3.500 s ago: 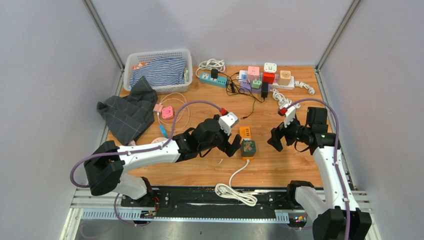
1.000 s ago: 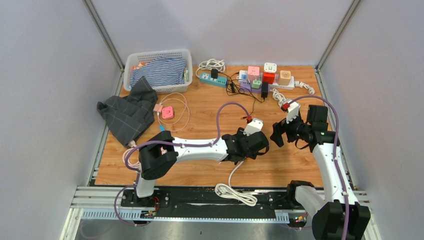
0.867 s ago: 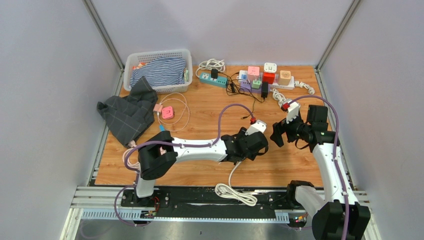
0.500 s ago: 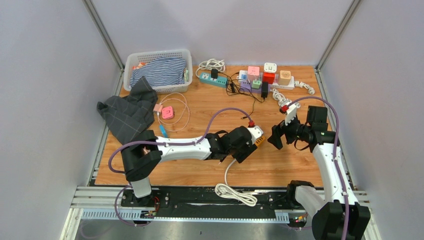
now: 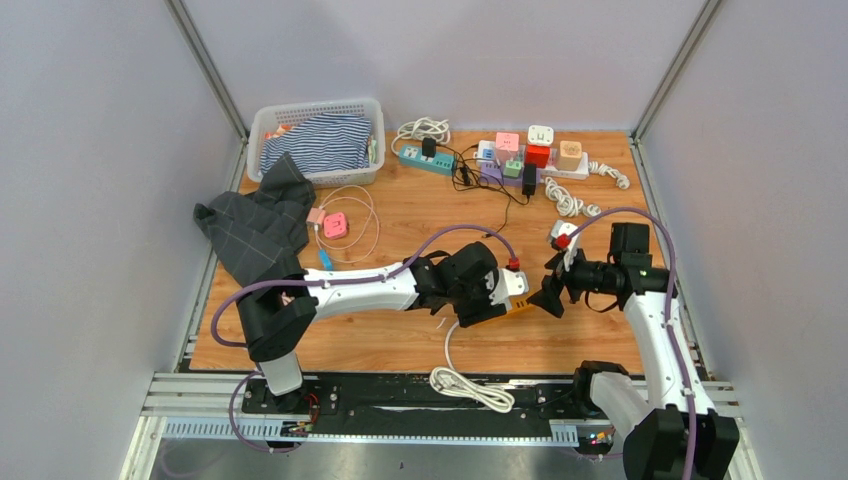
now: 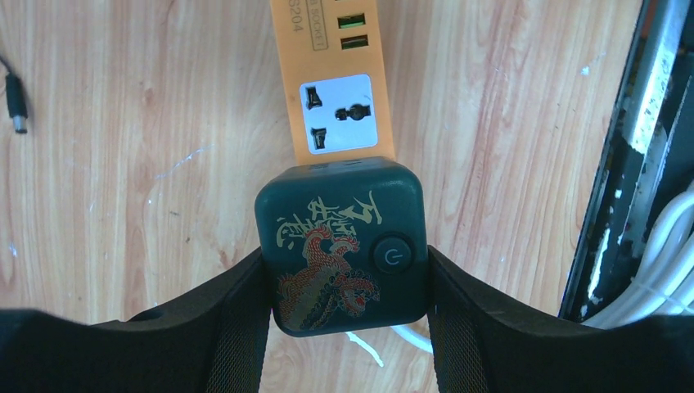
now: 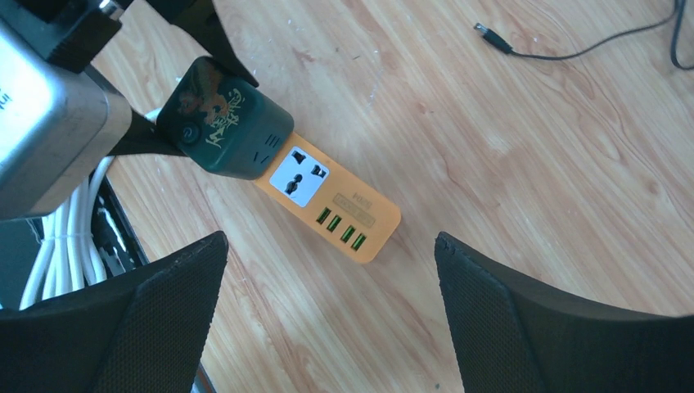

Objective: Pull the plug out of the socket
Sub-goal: Remove the plug from the socket.

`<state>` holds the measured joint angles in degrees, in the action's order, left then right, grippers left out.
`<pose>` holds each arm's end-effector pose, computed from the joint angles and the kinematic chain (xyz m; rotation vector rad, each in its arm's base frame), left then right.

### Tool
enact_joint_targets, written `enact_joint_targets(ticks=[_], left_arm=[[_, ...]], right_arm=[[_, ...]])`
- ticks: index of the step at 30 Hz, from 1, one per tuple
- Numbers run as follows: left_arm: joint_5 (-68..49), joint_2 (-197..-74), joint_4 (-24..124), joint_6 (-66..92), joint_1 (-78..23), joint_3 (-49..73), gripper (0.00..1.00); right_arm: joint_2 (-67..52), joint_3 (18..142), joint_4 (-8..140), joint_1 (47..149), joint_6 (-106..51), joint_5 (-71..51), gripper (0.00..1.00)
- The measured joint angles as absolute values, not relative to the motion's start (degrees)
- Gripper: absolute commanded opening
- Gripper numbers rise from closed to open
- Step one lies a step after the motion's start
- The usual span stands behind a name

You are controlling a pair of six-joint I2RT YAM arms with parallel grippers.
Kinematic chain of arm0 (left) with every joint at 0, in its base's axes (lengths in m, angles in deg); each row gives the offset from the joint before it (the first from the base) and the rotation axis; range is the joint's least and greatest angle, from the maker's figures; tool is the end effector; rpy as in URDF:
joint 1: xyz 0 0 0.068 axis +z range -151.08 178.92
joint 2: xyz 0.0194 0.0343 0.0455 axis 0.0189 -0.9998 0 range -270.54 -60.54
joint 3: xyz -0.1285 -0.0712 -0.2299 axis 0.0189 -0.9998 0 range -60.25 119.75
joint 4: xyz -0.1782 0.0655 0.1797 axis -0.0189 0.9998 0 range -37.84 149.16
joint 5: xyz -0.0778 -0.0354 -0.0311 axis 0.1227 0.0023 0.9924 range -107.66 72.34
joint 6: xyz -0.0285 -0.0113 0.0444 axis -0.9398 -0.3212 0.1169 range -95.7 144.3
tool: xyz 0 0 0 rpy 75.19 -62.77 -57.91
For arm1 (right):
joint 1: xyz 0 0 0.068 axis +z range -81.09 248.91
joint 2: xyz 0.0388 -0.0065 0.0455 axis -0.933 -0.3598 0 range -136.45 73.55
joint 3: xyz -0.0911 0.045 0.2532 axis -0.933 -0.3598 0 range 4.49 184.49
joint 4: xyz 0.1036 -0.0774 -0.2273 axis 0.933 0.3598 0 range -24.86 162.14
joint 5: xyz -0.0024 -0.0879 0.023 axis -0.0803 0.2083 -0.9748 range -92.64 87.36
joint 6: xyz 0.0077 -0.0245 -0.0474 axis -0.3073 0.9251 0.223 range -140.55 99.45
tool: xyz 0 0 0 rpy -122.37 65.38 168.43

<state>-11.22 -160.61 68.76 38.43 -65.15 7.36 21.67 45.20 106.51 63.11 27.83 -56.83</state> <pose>0.1613 -0.3405 0.2099 1.6107 1.8994 -0.5192 0.1688 0.0119 0.2574 -1.0935 1.8103 0.6273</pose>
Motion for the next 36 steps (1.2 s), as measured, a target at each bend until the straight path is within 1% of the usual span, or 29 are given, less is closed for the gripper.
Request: enact_joint_targets(ticks=[6,13,18,23,26,29,30,33,36], left_arm=[[-5.2,-161.7,70.0,42.9,-63.3,8.6,0.00],[-1.3,-161.8,67.9,44.1,-62.0,7.5,0.03],[-0.9,-161.6,67.0,44.0,-61.9,6.9,0.04],[0.0,-161.1,65.1,43.8,-61.5,5.7,0.07],[0.4,-160.8,63.3,43.4,-61.4,4.5,0.10],[0.7,-160.5,61.6,42.7,-61.2,3.5,0.15],[0.8,-160.4,61.0,42.6,-61.2,3.2,0.19],[1.1,-160.3,58.2,41.9,-61.2,1.9,0.35],[1.1,-159.8,55.3,40.8,-61.2,0.3,0.46]], right_arm=[[24.6,41.2,109.3,63.1,39.5,-59.0,0.97],[23.4,39.2,115.6,63.1,55.5,-60.2,0.97],[22.2,39.0,117.2,63.6,61.8,-60.1,0.95],[19.9,38.8,117.2,66.5,65.6,-59.0,0.93],[17.7,38.8,116.6,68.4,66.6,-57.6,0.93],[14.7,38.8,115.6,69.7,67.4,-56.6,0.92],[13.9,38.8,115.3,69.9,67.6,-56.3,0.91],[10.3,38.9,114.5,70.0,67.9,-55.2,0.88],[7.2,40.0,113.8,70.2,67.9,-53.9,0.87]])
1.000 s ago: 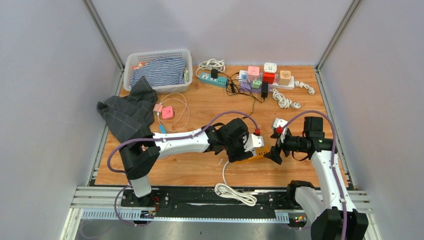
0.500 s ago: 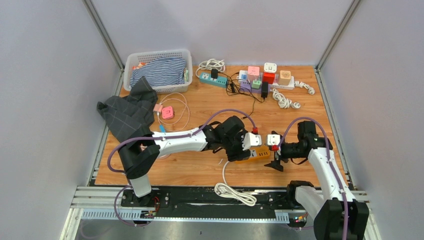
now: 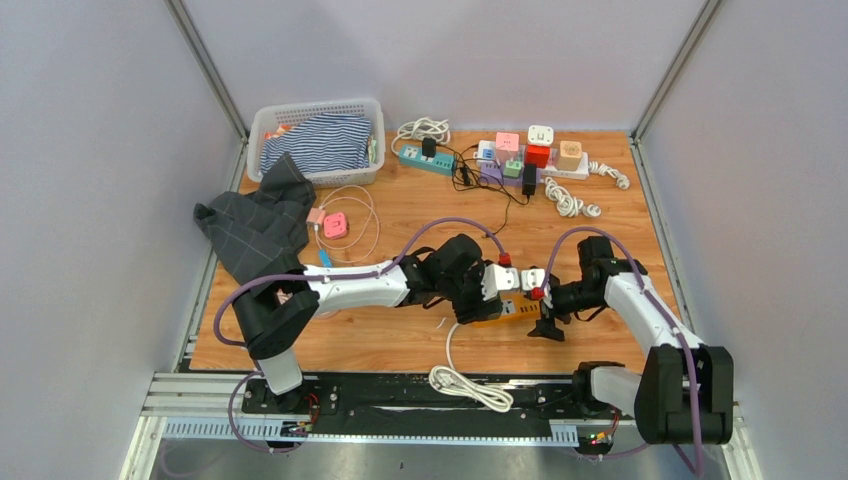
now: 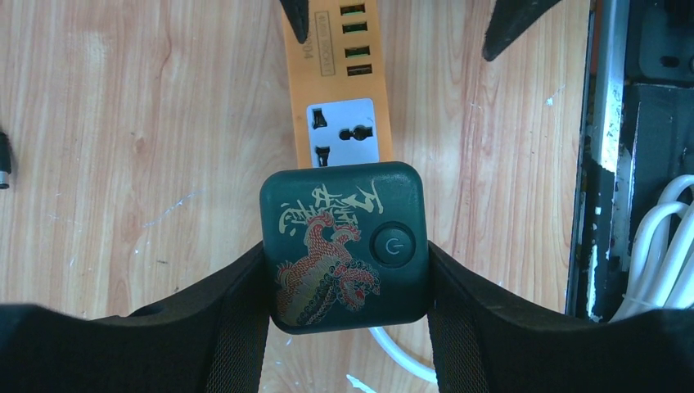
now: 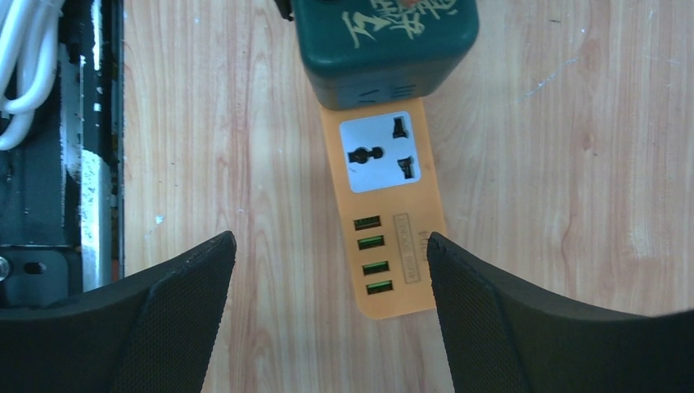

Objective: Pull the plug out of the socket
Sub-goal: Remove the plug from the socket.

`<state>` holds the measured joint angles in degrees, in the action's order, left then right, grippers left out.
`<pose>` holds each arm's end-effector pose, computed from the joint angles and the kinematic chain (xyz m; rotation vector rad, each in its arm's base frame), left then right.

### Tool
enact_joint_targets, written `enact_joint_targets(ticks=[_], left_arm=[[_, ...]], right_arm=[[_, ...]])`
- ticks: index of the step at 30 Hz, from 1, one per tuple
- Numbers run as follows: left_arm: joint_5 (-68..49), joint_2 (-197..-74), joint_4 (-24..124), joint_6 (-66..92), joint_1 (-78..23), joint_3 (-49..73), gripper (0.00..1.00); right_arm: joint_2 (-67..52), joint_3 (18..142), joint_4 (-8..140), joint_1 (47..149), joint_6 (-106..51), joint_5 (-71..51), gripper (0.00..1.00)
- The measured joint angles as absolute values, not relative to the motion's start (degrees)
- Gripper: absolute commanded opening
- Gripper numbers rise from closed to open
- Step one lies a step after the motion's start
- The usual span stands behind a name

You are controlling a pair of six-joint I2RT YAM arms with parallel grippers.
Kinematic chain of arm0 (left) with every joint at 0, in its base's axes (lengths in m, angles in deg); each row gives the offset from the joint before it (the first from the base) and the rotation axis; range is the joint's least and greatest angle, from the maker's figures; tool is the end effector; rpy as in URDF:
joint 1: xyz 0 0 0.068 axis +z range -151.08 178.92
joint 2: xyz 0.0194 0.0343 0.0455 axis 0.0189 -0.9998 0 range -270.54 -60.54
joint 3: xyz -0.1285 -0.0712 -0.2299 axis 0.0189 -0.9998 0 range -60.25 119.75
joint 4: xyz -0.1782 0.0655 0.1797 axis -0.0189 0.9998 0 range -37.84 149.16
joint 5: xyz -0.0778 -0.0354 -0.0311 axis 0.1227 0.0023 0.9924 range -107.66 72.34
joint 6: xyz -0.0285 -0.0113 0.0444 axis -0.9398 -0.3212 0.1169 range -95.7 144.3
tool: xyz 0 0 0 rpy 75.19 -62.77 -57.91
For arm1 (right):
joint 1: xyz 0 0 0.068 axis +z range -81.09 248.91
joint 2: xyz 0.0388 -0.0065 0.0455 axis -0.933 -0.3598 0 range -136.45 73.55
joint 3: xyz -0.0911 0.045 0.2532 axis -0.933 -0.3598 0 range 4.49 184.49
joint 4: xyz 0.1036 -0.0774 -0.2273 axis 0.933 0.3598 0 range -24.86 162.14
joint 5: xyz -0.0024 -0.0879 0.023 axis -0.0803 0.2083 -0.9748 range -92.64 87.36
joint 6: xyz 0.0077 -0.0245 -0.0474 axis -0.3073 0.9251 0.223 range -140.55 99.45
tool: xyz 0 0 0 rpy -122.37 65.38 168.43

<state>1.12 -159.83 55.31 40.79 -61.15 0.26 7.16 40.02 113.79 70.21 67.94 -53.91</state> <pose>0.1755 -0.3274 0.1954 1.6057 1.7528 -0.7564 0.1723 0.0317 0.1866 -1.7086 1.5700 0.6588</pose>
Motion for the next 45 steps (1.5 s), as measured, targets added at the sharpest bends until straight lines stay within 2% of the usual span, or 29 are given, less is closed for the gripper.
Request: enact_joint_targets(ticks=[5,6,7,8,18,23,29,31,40,45], left_arm=[[0.5,-158.5,50.1,39.1,-61.2,-3.3,0.69],[0.3,-158.4,49.6,39.0,-61.2,-3.6,0.88],[0.0,-158.3,49.1,38.8,-61.2,-4.0,0.98],[-0.1,-158.3,49.3,38.8,-61.2,-4.5,1.00],[-0.9,-156.6,51.6,38.1,-61.3,-10.4,1.00],[-2.7,-147.4,47.9,37.5,-61.3,-17.2,1.00],[-10.1,-131.5,36.7,34.2,-61.3,-27.4,1.00],[-12.2,-129.8,34.1,32.4,-61.3,-28.9,1.00],[-7.4,-135.2,25.1,27.1,-59.4,-30.8,1.00],[-4.9,-135.2,10.8,30.4,-61.3,-40.1,1.00]], right_arm=[[4.8,41.4,111.9,71.0,67.7,-52.6,0.88],[4.7,41.4,111.6,71.2,67.6,-52.3,0.88],[4.6,41.4,110.9,71.4,67.5,-52.0,0.88],[4.6,41.4,110.5,71.6,67.4,-51.7,0.87],[1.7,41.6,107.4,74.8,66.5,-48.2,0.80],[1.7,41.6,106.8,75.4,66.4,-47.7,0.76],[1.6,41.6,105.6,75.9,66.4,-46.3,0.72],[1.4,41.6,105.7,76.2,66.3,-45.7,0.71],[-0.4,41.6,105.2,78.7,66.1,-42.7,0.68],[-0.6,41.6,105.2,80.2,65.4,-41.4,0.64]])
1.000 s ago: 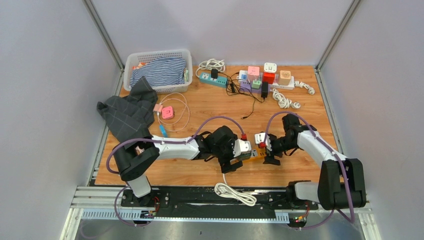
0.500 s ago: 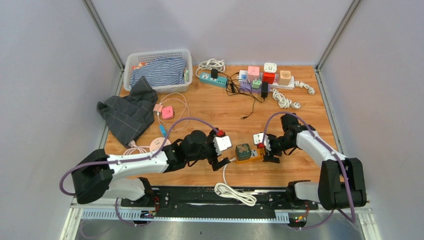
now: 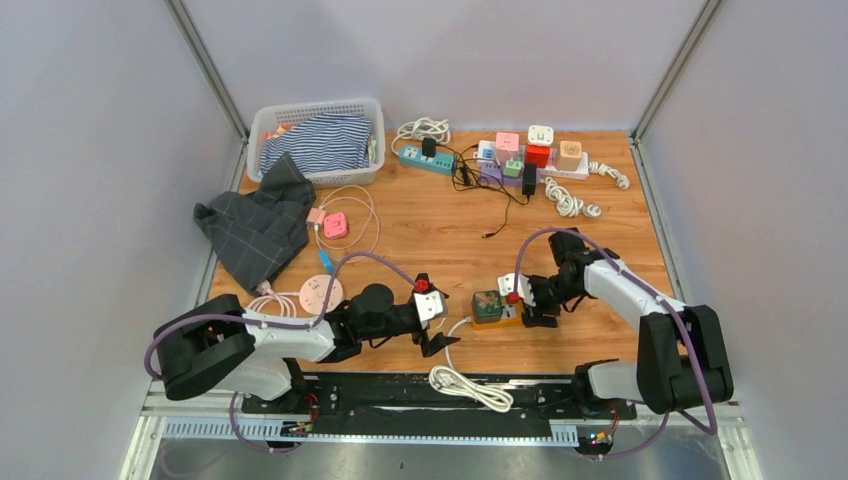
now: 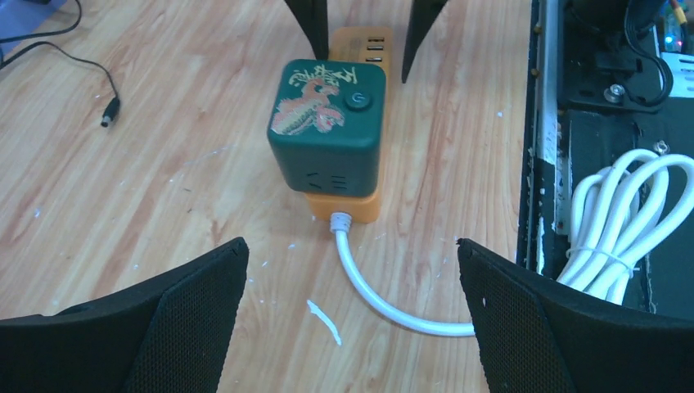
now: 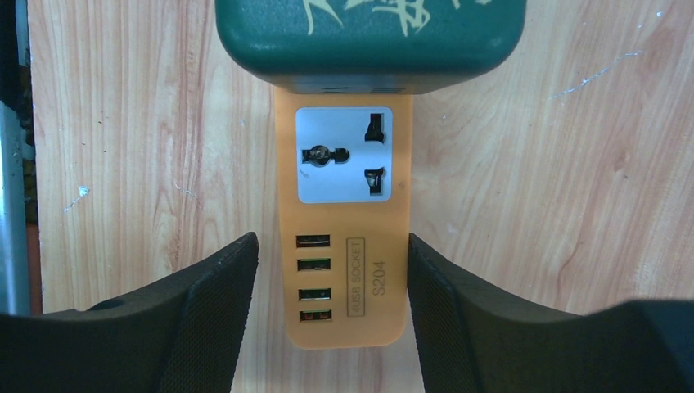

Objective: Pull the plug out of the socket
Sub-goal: Remove the plug from the socket.

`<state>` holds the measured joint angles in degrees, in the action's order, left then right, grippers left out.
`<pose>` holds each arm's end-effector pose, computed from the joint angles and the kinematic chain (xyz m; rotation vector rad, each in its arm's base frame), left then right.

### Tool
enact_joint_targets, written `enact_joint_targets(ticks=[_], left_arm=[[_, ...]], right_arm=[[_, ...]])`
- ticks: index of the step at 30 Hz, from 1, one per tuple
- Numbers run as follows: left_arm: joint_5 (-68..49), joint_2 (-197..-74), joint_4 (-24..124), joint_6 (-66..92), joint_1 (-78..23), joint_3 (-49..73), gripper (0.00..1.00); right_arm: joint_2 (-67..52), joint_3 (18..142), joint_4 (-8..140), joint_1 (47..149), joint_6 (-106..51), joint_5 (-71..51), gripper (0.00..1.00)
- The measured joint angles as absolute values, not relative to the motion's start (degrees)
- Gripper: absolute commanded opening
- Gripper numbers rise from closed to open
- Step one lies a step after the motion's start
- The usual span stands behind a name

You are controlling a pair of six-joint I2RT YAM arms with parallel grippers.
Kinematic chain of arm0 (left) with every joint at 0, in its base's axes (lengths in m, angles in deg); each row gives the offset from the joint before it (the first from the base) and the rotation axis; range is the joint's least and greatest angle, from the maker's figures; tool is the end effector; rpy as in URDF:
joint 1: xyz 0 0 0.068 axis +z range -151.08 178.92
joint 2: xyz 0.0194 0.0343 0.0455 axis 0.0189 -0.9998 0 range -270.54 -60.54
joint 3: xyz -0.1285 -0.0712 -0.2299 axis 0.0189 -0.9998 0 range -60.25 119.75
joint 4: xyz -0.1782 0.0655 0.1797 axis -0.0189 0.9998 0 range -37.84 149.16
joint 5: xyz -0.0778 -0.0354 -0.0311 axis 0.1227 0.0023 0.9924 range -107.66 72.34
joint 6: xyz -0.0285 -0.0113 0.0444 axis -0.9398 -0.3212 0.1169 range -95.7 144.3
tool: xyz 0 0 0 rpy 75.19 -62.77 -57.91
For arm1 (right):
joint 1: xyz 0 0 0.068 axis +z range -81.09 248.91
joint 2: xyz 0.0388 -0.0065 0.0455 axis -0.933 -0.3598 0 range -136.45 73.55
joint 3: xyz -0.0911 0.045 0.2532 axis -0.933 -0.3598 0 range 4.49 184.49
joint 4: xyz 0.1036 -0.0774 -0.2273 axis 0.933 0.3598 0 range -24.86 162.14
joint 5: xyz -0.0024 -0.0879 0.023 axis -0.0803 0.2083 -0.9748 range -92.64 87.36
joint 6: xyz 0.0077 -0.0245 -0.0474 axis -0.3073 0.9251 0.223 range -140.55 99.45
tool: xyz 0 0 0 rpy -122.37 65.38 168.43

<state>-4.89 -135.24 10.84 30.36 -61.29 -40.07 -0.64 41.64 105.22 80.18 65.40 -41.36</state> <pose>0.1162 -0.2184 0.1786 1.1642 1.4795 -0.8633 0.1943 0.0614 0.1686 -1.9480 1.5840 0.5290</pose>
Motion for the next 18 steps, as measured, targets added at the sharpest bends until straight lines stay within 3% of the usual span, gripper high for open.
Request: enact_joint_targets(ticks=[11,18], left_arm=[[-4.2,-146.3,-7.4,34.1,-65.1,-42.6,1.00],[-7.1,-154.1,-18.2,34.1,-66.0,-42.6,0.98]], right_arm=[[-0.6,41.6,105.8,83.0,64.9,-40.3,0.36],[-0.6,41.7,107.4,83.8,65.6,-40.6,0.29]])
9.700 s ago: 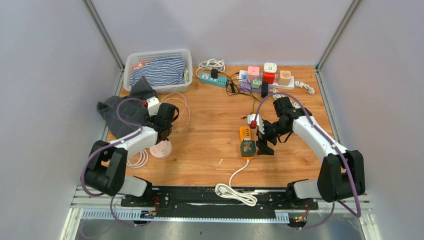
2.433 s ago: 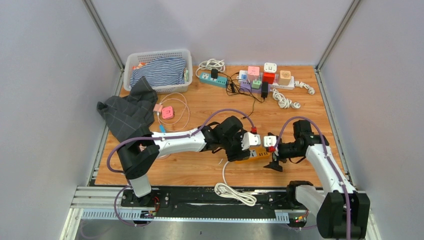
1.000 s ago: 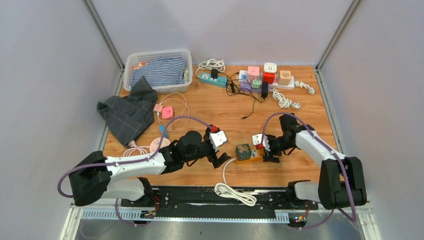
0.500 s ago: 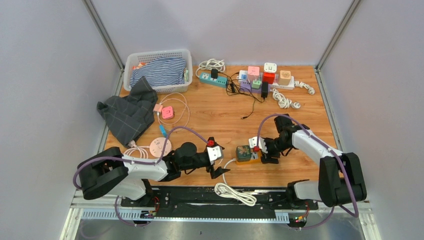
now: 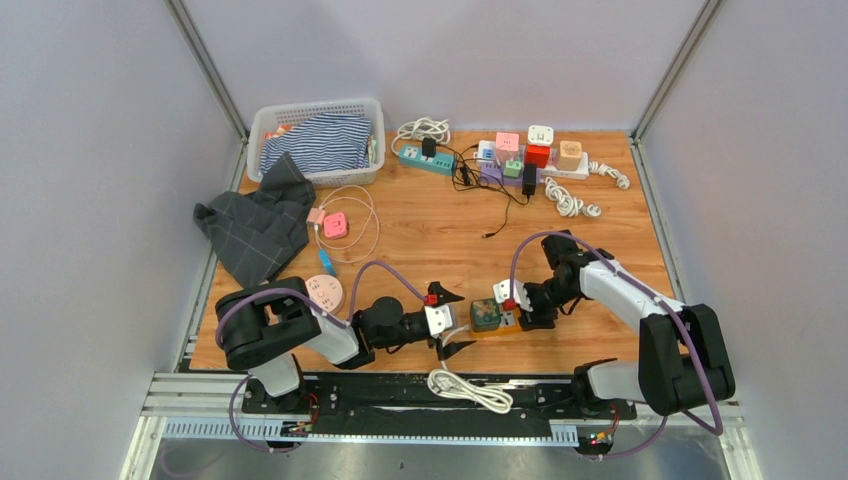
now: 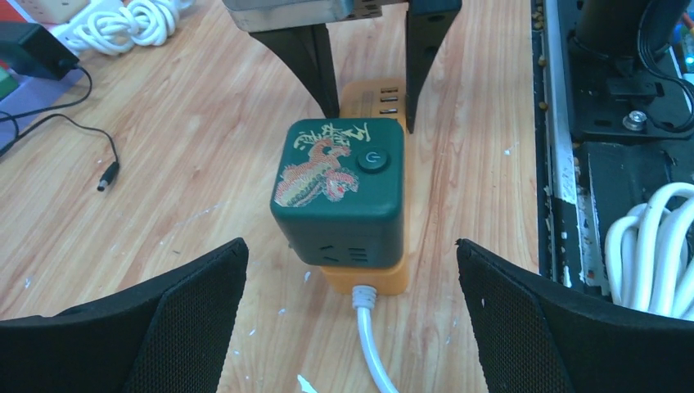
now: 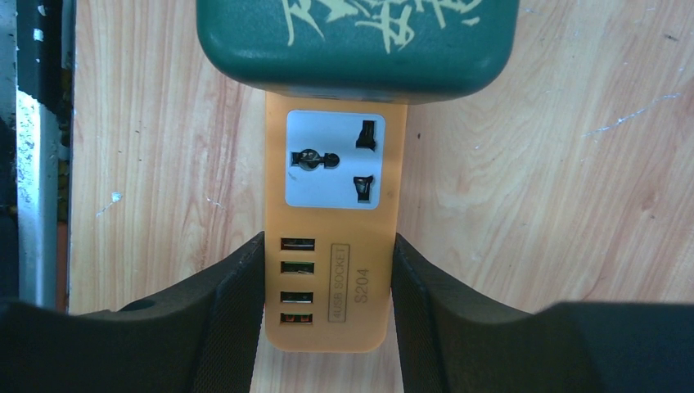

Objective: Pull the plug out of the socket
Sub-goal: Remove the plug from the socket.

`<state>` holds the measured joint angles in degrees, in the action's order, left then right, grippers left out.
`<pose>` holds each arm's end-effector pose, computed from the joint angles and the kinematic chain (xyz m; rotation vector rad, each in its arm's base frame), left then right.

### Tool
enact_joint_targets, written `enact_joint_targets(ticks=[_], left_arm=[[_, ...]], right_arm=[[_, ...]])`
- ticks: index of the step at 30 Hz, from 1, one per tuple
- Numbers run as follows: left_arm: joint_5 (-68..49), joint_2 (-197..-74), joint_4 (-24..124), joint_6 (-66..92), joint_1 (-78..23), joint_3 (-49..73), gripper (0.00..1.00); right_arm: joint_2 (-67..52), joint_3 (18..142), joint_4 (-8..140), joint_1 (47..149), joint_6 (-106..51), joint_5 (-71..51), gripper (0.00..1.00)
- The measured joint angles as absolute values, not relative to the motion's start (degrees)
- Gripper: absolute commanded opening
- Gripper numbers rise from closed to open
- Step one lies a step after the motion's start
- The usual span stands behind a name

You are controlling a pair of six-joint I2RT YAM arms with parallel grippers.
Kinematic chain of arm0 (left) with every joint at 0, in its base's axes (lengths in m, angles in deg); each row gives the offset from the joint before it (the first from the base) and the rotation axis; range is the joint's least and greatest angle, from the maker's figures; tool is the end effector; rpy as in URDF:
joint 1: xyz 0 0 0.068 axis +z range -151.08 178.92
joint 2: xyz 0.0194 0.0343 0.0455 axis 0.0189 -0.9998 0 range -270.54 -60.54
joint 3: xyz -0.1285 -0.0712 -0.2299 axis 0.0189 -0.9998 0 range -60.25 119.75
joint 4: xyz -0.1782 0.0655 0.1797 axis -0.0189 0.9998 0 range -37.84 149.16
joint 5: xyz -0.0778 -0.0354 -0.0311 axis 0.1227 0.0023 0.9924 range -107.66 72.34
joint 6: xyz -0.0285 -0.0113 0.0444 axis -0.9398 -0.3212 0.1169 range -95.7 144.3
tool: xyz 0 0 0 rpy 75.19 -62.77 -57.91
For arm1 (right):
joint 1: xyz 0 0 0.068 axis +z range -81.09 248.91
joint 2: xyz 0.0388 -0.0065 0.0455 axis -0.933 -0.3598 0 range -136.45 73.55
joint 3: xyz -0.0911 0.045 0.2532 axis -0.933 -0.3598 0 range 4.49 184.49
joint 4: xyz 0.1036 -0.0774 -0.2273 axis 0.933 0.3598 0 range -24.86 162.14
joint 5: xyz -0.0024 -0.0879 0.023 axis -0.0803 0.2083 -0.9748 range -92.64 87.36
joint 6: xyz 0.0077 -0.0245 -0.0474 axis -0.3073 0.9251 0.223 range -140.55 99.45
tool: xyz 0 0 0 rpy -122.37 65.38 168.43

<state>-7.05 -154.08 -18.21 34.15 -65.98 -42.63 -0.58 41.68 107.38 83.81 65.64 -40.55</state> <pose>0.1056 -0.2406 0.1434 1.1703 1.2913 -0.8713 0.1867 0.0723 0.1679 -2.0212 1.5559 0.5708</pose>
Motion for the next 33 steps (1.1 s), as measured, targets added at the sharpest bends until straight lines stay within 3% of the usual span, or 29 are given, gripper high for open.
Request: enact_joint_targets(ticks=[16,33], left_arm=[[-2.8,-157.4,-13.3,34.3,-66.1,-34.0,0.86],[-0.7,-154.2,2.5,35.8,-66.2,-27.1,0.92]], right_arm=[[-2.9,43.9,112.8,84.2,67.3,-40.8,0.21],[-2.8,43.9,111.8,84.2,63.9,-39.3,0.15]])
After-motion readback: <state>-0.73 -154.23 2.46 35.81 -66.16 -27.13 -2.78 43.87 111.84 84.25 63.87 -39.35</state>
